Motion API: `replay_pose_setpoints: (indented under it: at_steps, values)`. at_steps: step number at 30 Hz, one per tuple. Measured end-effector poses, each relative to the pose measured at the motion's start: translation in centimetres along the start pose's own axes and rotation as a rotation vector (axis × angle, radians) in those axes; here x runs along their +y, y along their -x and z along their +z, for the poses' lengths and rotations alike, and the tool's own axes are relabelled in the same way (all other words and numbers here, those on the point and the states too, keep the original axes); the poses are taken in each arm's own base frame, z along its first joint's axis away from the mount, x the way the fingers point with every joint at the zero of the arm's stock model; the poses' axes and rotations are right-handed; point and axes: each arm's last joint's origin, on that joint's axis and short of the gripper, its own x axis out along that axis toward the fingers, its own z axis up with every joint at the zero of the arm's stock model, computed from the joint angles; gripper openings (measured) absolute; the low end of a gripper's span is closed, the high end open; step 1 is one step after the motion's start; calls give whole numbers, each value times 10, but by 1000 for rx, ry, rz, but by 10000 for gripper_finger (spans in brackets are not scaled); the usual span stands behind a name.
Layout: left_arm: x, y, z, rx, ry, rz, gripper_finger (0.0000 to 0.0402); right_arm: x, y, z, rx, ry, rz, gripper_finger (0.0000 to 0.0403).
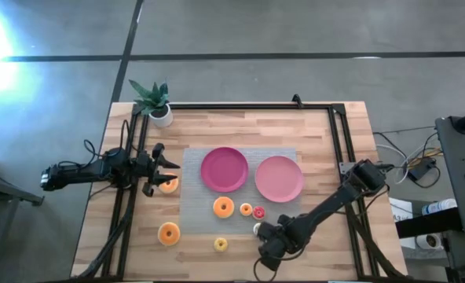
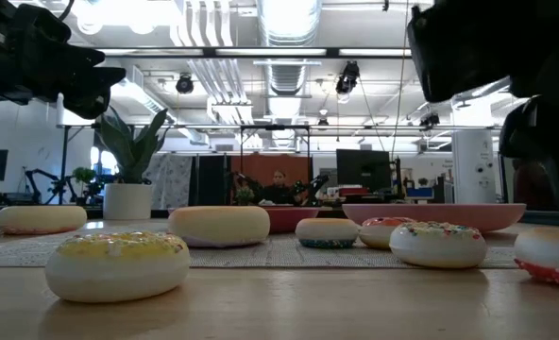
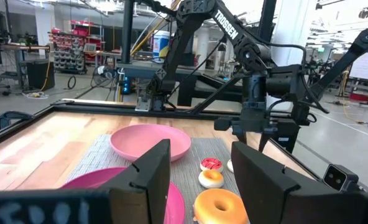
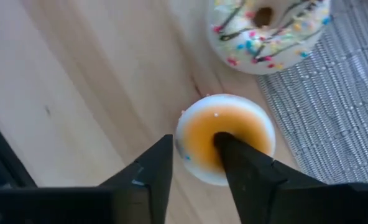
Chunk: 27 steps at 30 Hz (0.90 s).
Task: Pick & Place donuts
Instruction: Put the small red donut on the pink plate
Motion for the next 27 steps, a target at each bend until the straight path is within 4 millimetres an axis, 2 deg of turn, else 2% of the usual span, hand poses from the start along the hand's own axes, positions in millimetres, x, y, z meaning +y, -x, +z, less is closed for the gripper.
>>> replay_pose_setpoints:
  at_steps: [8,12,14,17,21,27]
  values:
    - [0,0,0,0,0,0,145,2,1,1,-20,-169,84,18]
    - [0,0,0,0,0,0,145,-4,17,-8,-30,-276,121,10]
    - [0,0,0,0,0,0,145,-11,28,-13,-88,-378,155,10]
    - [0,0,0,0,0,0,145,-30,47,-21,-283,-617,231,9]
    - [0,0,0,1,0,0,145,-59,63,-26,-647,-920,450,9]
    - [0,0,0,1,0,0,145,-83,75,-13,-967,-1082,641,11]
